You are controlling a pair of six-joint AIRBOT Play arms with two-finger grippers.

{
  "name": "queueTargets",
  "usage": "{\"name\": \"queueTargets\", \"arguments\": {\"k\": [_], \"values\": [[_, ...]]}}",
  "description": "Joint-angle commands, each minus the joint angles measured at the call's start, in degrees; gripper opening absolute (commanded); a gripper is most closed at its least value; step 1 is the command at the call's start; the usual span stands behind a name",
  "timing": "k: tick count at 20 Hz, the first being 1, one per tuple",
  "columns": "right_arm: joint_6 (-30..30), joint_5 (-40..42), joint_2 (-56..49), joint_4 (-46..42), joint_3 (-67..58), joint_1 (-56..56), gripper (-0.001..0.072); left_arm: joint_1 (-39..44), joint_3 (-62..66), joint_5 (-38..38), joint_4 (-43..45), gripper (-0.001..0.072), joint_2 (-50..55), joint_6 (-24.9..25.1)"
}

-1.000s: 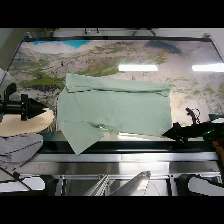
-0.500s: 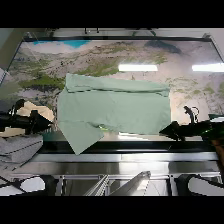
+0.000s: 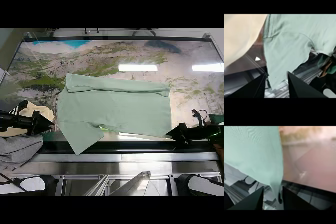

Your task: Fold the shirts.

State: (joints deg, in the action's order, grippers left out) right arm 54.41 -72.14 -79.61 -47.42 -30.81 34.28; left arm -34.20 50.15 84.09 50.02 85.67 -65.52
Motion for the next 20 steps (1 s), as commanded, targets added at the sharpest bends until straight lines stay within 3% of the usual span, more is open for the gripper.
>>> {"name": "queueTargets", "arguments": {"k": [1, 4, 7, 13, 20], "values": [[-0.17, 14.47, 0.02, 0.28, -1.92, 0.48, 0.0336, -0.11, 1.31, -0.02, 0.0, 0.0298, 0.13, 0.09], [-0.17, 14.88, -1.31, 0.72, -1.92, -1.92, 0.0328, 0.76, 1.42, -0.66, 0.33, 0.0298, 0.26, 0.07], [-1.22, 16.74, -1.86, 1.25, -2.03, -5.46, 0.0015, 3.67, 1.42, -1.88, 3.52, 0.0299, 0.44, -0.46], [-1.29, 16.17, -1.81, 2.25, -2.16, -5.75, 0.0014, 11.5, 1.42, -1.92, 9.01, 0.0299, 4.87, -4.39], [-1.31, 15.43, -1.81, 2.71, -2.14, -5.75, 0.0014, 18.23, 1.42, -3.61, 6.45, 0.0297, 10.71, -4.37]]}}
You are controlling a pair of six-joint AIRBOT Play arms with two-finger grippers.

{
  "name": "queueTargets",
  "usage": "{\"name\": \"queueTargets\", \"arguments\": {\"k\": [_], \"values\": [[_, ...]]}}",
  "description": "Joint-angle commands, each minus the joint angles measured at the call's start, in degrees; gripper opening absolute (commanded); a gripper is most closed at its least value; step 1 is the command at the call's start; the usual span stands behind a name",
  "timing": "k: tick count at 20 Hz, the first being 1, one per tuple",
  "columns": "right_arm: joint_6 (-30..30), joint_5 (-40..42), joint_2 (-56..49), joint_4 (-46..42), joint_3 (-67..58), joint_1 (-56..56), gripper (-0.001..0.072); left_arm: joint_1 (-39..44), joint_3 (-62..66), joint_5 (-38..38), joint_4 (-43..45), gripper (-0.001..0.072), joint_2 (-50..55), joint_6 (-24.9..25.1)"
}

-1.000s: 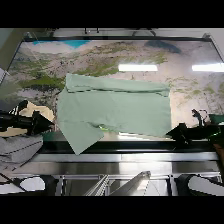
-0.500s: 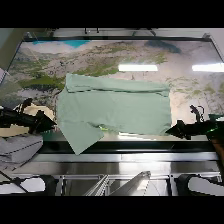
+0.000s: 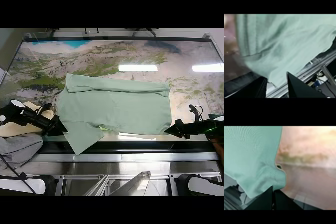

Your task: Fold the shirts.

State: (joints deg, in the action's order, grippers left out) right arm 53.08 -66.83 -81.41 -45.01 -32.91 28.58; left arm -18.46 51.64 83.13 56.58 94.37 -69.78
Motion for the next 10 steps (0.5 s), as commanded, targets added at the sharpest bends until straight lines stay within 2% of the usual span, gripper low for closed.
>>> {"name": "queueTargets", "arguments": {"k": [1, 4, 5, 6, 10], "values": [[0.0, 10.01, -0.02, 0.28, -0.07, -0.04, 0.0014, 3.1, -0.02, -3.17, -2.62, 0.0296, 1.95, 0.96], [-0.13, 8.92, 0.02, 0.24, -0.07, -0.02, 0.0014, 3.54, -0.04, -2.21, -9.4, 0.0277, 1.9, 4.9], [-0.74, 8.04, 0.09, 0.26, -0.07, 0.02, 0.0014, 3.17, -0.04, -0.68, -9.94, 0.0114, 1.88, 5.77], [-0.81, 6.97, 0.22, 0.02, -0.28, 0.04, 0.0014, 2.49, -0.07, 1.03, -10.08, 0.0019, 1.49, 6.36], [-0.57, -1.51, 3.65, -0.15, -1.77, 3.41, 0.0013, -3.63, -0.04, 5.4, -10.29, 0.002, -5.38, 6.58]]}}
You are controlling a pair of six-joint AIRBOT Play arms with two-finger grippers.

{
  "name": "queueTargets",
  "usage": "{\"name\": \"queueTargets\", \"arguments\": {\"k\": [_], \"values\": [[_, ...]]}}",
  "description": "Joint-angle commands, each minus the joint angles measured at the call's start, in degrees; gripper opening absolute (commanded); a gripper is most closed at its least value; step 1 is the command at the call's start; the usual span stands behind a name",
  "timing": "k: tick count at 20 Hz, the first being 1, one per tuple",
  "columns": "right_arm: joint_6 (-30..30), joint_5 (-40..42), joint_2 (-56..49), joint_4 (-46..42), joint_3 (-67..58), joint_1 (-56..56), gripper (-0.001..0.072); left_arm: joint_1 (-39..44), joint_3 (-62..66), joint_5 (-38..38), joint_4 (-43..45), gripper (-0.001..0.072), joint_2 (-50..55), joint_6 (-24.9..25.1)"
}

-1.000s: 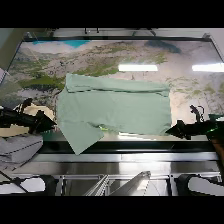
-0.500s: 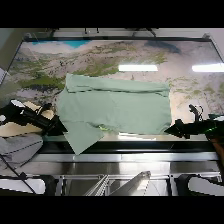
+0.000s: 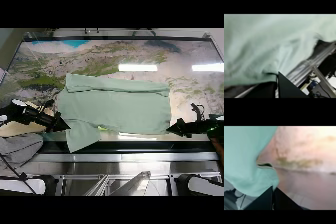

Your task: Fold the shirts.

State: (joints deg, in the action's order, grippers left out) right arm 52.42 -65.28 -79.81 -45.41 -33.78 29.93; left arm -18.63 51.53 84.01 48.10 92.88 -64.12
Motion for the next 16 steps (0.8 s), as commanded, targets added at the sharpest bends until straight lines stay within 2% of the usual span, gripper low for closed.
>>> {"name": "queueTargets", "arguments": {"k": [1, 6, 9, 12, 14, 16], "values": [[0.15, -5.97, 3.45, 0.22, -1.14, 3.8, 0.0013, -5.51, 0.07, 5.7, -1.77, 0.002, -6.19, 1.29], [6.6, -10.4, 12.52, 1.64, -1.11, 11.87, 0.0013, -10.97, 0.04, 8.0, -2.38, 0.0022, -14.19, 1.33], [7.67, -12.76, 19.41, 3.52, -1.11, 12.26, 0.0013, -10.91, 0.07, 9.73, -7.78, 0.0024, -17.22, 3.02], [5.99, -11.85, 24.72, 12.2, -1.11, 12.24, 0.0012, -10.91, 0.07, 10.01, -15.13, 0.0024, -19.08, 5.38], [4.42, -9.7, 24.92, 17.64, -1.11, 11.56, 0.0012, -10.93, 0.11, 9.16, -19.87, 0.0024, -19.1, 6.69], [1.68, -6.29, 22.99, 22.12, -1.11, 8.81, 0.0012, -10.71, 1.49, 6.58, -20.98, 0.0024, -17.55, 6.84]]}}
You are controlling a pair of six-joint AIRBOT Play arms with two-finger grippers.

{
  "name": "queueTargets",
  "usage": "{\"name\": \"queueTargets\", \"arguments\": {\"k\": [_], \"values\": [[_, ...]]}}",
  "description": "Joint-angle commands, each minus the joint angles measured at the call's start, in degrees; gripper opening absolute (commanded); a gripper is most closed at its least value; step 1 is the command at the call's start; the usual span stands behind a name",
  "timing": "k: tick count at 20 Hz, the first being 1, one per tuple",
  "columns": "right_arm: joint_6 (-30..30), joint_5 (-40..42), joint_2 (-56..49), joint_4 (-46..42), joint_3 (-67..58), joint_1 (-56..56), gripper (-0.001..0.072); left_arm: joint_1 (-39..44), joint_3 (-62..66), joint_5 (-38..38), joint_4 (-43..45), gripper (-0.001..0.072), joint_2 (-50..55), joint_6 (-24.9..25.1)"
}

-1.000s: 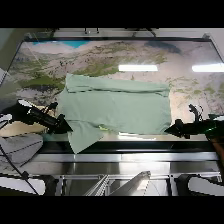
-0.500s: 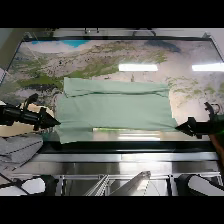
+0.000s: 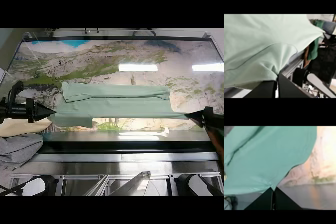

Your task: Fold the shirts.

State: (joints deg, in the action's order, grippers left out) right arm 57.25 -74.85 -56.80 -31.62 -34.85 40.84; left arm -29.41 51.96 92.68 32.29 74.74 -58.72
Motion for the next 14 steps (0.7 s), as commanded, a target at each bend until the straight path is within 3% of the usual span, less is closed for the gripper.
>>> {"name": "queueTargets", "arguments": {"k": [1, 8, 14], "values": [[-4.98, 6.14, -1.44, 10.86, -0.04, -4.04, 0.0012, 0.48, 2.62, -2.91, -5.05, 0.0024, 2.21, 1.49], [-18.86, 26.62, -20.11, 26.69, -5.18, -19.06, 0.0012, 9.09, 23.91, -9.53, -4.92, 0.0024, 21.18, 1.46], [-20.02, 30.99, -36.76, 26.45, -15.96, -23.39, 0.0013, 11.45, 41.29, -10.05, -4.85, 0.0014, 41.05, 0.07]]}}
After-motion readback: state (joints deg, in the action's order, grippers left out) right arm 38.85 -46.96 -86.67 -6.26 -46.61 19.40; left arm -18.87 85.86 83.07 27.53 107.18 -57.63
